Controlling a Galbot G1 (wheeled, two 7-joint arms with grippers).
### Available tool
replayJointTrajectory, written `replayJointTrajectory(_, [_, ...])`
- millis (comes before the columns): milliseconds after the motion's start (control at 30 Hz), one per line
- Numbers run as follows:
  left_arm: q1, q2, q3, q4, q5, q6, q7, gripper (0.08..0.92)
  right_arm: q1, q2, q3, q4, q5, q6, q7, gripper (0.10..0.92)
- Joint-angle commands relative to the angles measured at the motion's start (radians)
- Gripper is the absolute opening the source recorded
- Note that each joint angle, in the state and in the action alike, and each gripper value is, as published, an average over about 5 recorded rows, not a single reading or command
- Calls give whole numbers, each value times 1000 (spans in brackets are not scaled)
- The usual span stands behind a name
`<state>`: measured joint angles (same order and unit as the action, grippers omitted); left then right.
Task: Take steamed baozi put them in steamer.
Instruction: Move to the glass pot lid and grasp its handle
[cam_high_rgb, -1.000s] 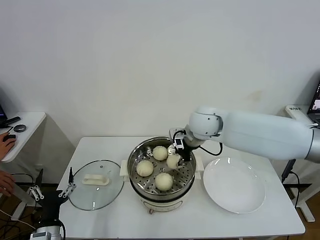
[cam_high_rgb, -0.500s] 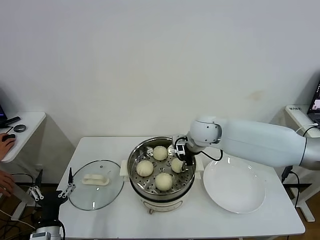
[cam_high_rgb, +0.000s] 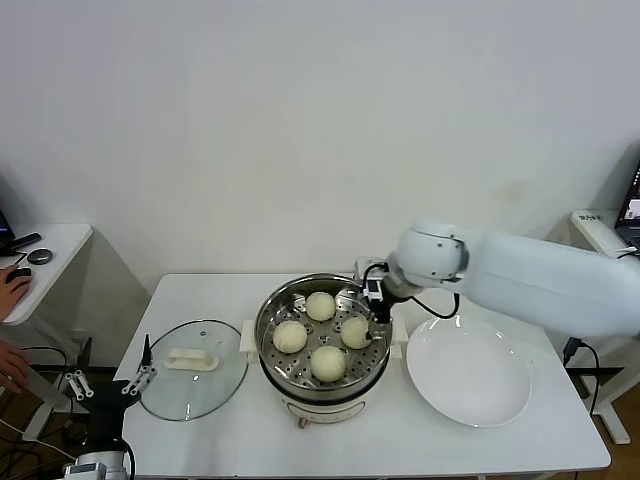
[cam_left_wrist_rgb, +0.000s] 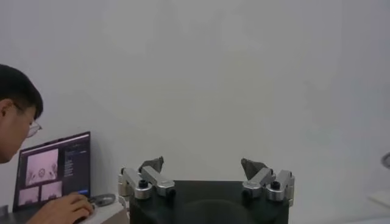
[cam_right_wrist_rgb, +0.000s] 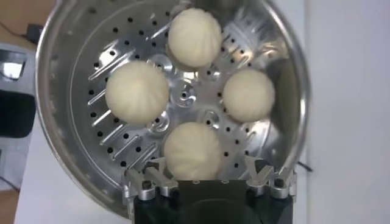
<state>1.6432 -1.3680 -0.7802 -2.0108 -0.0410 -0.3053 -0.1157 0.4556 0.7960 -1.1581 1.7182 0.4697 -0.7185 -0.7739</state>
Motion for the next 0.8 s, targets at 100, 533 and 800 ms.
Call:
replayJointTrajectory(100, [-1, 1, 11, -2, -7, -10, 4, 823, -503, -351, 558, 231, 142, 171, 442, 823])
replayJointTrajectory(533, [6, -8, 37, 7, -5, -37, 12, 823, -1614, -56, 1553, 227, -194, 722, 664, 823])
replayJointTrajectory(800, [7, -5, 68, 10, 31, -46, 17, 823, -1851, 410, 1900, 157, -437, 1027, 562, 823])
